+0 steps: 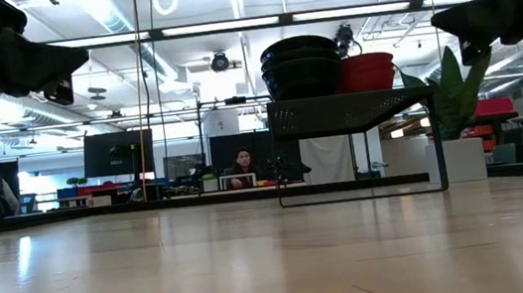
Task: Pick & Place Mini bowls
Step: Return to Home Position
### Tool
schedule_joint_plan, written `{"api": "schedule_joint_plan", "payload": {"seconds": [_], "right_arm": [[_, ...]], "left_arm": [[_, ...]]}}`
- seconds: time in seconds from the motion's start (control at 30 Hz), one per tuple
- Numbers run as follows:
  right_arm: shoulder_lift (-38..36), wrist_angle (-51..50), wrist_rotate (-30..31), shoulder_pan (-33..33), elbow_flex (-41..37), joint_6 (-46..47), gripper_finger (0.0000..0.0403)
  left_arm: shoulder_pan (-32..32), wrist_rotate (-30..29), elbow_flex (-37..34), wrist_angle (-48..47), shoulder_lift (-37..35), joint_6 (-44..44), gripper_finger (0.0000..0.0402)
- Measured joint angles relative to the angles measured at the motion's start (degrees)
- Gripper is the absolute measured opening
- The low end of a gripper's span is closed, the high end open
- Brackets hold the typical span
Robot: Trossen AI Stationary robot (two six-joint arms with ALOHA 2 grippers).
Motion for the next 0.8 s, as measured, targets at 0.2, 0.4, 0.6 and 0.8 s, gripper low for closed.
{"api": "schedule_joint_plan", "payload": {"seconds": [0.2, 0.4, 0.6, 0.8], "right_arm": [[0.0, 0.07, 0.0, 0.0, 0.0, 0.15, 0.0009], [0.0, 0.06, -0.01, -0.02, 0.0, 0.15, 0.0009], [0.0, -0.02, -0.02, -0.02, 0.0, 0.13, 0.0009], [-0.01, -1.55, -0.02, -0.02, 0.0, 0.11, 0.0009]], "left_arm": [[-0.83, 0.02, 0.0, 0.13, 0.0, 0.0, 0.0012], [-1.25, 0.04, 0.0, 0.1, 0.33, 0.0, 0.0012], [-1.25, 0.02, 0.0, 0.1, 0.33, 0.0, 0.0012], [-1.22, 0.02, 0.0, -0.94, 0.33, 0.0, 0.0012]]}}
